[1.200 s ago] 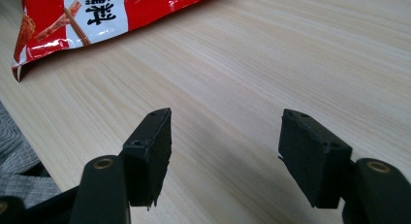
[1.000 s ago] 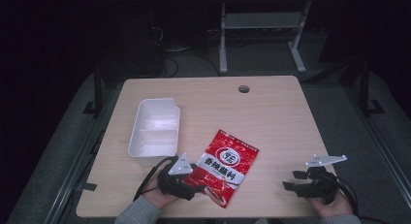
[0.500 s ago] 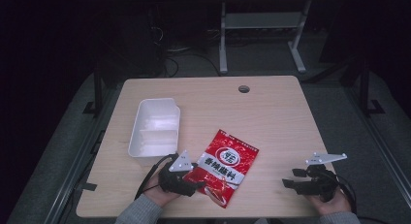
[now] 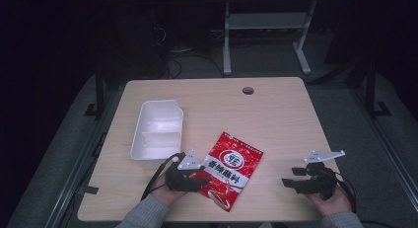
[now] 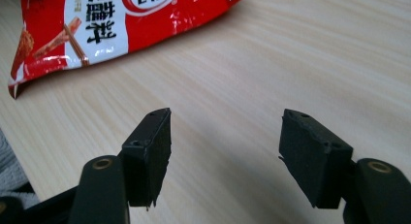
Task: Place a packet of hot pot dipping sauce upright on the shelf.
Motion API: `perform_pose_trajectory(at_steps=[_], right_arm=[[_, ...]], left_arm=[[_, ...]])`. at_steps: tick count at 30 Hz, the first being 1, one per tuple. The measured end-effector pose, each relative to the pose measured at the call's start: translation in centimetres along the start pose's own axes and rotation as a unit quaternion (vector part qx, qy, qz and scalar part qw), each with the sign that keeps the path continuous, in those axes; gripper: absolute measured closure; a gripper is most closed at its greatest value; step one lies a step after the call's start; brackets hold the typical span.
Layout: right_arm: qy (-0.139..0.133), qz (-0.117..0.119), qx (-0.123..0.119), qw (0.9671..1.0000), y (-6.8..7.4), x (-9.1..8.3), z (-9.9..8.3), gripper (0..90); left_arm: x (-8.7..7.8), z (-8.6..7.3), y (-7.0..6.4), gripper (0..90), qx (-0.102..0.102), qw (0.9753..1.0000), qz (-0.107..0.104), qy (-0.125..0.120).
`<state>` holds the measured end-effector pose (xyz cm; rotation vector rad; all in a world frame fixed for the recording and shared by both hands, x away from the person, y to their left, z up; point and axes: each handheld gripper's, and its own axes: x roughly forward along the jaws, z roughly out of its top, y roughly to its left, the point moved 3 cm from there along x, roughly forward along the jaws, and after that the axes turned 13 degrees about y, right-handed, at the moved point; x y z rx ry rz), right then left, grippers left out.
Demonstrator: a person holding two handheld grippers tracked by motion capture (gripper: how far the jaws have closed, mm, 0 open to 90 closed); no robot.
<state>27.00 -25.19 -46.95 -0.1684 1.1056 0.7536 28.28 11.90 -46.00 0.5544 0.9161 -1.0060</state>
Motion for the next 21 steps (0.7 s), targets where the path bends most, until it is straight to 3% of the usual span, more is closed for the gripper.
perform_pose_trajectory(at_steps=[9,17,21], right_arm=[[0.006,0.0,-0.014,0.9999,0.2,0.8,3.0,34.9],[0.011,0.003,-0.021,0.9997,0.3,1.8,5.7,34.9],[0.013,0.012,-0.011,0.9998,-0.2,2.1,7.2,34.7]], left_arm=[[0.4,0.2,0.0,70.5,-0.001,0.9999,-0.006,0.014],[0.3,0.0,0.2,89.7,-0.006,0.9997,0.002,0.025],[0.6,-0.1,0.3,89.9,-0.007,0.9991,0.001,0.041]])
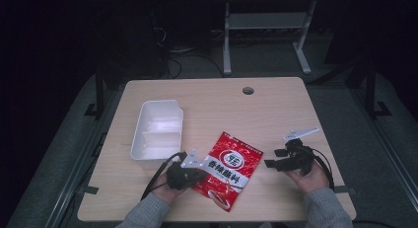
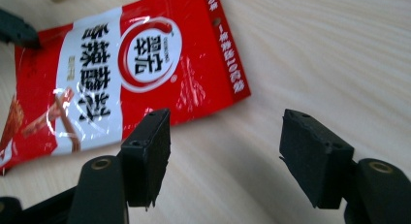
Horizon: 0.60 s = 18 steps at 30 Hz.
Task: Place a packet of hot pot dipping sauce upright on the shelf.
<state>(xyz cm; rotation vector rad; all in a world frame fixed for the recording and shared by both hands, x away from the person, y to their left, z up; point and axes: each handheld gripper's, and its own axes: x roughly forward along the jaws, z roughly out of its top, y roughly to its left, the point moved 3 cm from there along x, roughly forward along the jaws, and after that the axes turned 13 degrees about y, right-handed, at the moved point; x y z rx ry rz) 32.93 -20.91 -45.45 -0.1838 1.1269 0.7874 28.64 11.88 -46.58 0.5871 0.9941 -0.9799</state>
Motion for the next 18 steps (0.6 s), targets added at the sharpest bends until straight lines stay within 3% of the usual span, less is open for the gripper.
perform_pose_trajectory(at_steps=[3,8,9,18], right_arm=[[0.006,0.015,0.015,0.9998,-0.7,0.5,1.5,34.0],[0.014,0.023,0.019,0.9995,-0.9,1.3,2.6,34.9],[0.027,0.028,0.027,0.9989,-1.1,1.9,2.9,34.7],[0.051,0.056,0.028,0.9967,-0.7,3.3,3.4,41.0]], left_arm=[[0.1,0.0,0.0,89.9,0.0,1.0,-0.001,0.004],[0.4,-0.1,-0.1,89.9,0.0,1.0,-0.002,0.008],[0.4,-0.1,-0.1,90.0,0.004,0.9999,0.0,0.012],[0.6,-0.2,-0.2,90.0,0.008,0.9999,0.006,0.011]])
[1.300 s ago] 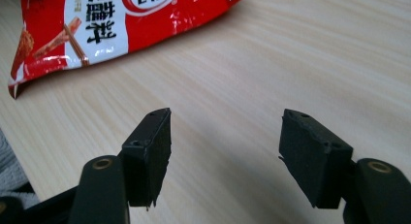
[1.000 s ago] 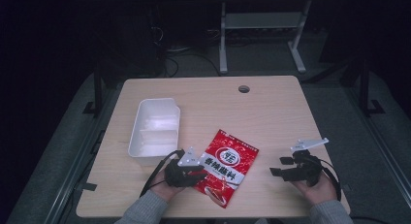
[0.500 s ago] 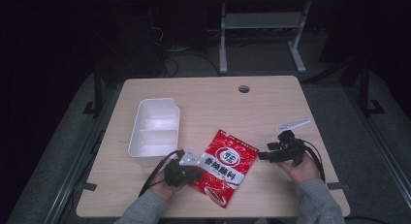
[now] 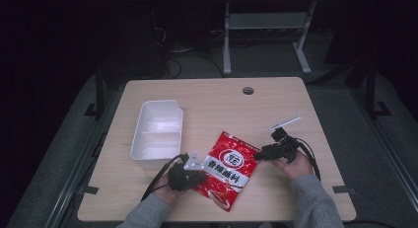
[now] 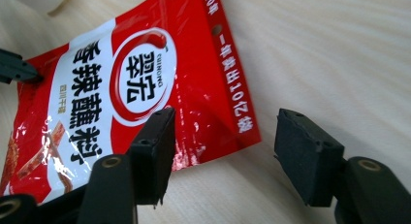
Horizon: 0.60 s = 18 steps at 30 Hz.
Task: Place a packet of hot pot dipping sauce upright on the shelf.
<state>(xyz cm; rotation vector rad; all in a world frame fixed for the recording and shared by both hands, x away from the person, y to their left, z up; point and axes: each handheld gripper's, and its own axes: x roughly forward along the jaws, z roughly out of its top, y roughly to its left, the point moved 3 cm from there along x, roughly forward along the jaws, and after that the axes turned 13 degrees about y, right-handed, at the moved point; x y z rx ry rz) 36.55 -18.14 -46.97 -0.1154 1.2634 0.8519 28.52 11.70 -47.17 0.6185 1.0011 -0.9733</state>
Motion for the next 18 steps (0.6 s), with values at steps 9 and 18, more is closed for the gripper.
perform_pose_trajectory(at_steps=[9,18], right_arm=[[0.003,0.048,0.002,0.9989,0.5,0.3,-0.1,50.7],[-0.006,0.086,-0.004,0.9963,1.2,-0.3,-0.3,54.5]], left_arm=[[0.0,-0.1,-0.1,90.0,-0.001,1.0,0.003,-0.002],[0.1,-0.1,0.0,90.0,-0.003,1.0,0.001,-0.004]])
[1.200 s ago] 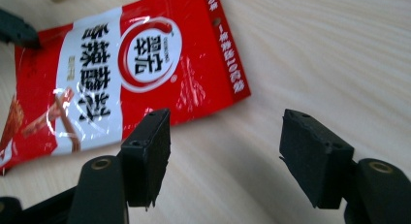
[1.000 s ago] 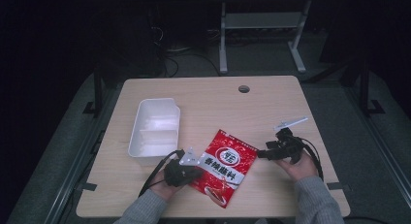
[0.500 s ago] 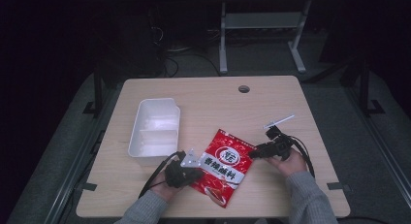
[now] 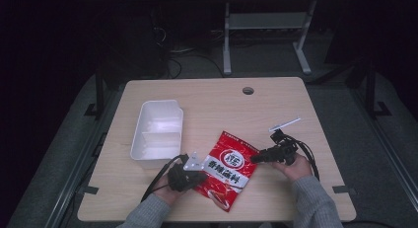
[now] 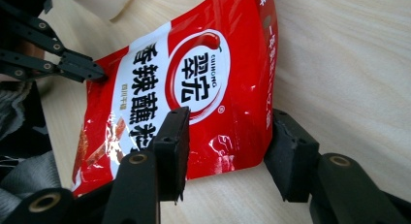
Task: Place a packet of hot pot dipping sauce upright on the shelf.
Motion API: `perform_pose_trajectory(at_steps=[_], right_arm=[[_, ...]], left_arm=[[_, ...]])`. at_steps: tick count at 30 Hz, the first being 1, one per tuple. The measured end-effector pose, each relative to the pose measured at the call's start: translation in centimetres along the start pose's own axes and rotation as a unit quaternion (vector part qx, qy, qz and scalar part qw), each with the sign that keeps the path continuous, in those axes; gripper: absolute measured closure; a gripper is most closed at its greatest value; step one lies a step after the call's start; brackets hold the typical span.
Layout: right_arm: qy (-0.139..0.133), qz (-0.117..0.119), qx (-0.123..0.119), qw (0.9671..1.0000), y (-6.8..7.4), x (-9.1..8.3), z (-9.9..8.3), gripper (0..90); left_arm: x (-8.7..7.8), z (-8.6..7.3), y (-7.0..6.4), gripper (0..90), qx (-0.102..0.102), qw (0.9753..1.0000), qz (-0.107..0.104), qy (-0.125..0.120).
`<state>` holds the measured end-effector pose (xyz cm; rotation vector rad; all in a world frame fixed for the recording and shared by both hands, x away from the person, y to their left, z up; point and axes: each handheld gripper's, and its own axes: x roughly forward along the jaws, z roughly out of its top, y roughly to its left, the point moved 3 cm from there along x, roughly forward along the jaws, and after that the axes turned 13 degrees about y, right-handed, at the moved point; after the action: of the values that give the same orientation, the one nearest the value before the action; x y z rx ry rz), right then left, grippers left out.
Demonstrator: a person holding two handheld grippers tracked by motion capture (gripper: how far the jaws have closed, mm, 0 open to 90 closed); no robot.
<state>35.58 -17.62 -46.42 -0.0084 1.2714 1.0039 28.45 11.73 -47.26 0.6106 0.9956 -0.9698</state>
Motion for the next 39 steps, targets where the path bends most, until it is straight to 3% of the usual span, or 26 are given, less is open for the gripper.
perform_pose_trajectory(at_steps=[10,18,23,28,33,39], right_arm=[[-0.022,0.05,-0.002,0.9985,0.2,-0.2,0.3,68.1],[0.006,0.05,-0.007,0.9987,0.6,1.2,0.8,74.5],[0.025,0.035,-0.007,0.9991,1.1,2.5,1.4,75.1],[0.031,0.034,-0.006,0.9989,1.5,3.1,1.6,77.7],[0.035,0.027,-0.015,0.9989,1.9,3.6,1.8,87.9],[0.032,0.023,-0.014,0.9991,2.1,3.5,1.8,88.3]], left_arm=[[0.0,0.0,0.0,90.0,-0.001,1.0,0.0,-0.001],[0.0,-0.1,0.0,90.0,-0.003,1.0,-0.003,-0.003],[0.0,-0.1,0.0,90.0,0.001,1.0,-0.001,-0.003],[0.0,-0.1,0.0,90.0,0.004,1.0,0.002,-0.004],[0.0,-0.1,-0.1,89.8,0.005,1.0,0.004,-0.007],[-0.2,-0.2,-0.1,84.8,0.003,0.9999,0.007,-0.009]])
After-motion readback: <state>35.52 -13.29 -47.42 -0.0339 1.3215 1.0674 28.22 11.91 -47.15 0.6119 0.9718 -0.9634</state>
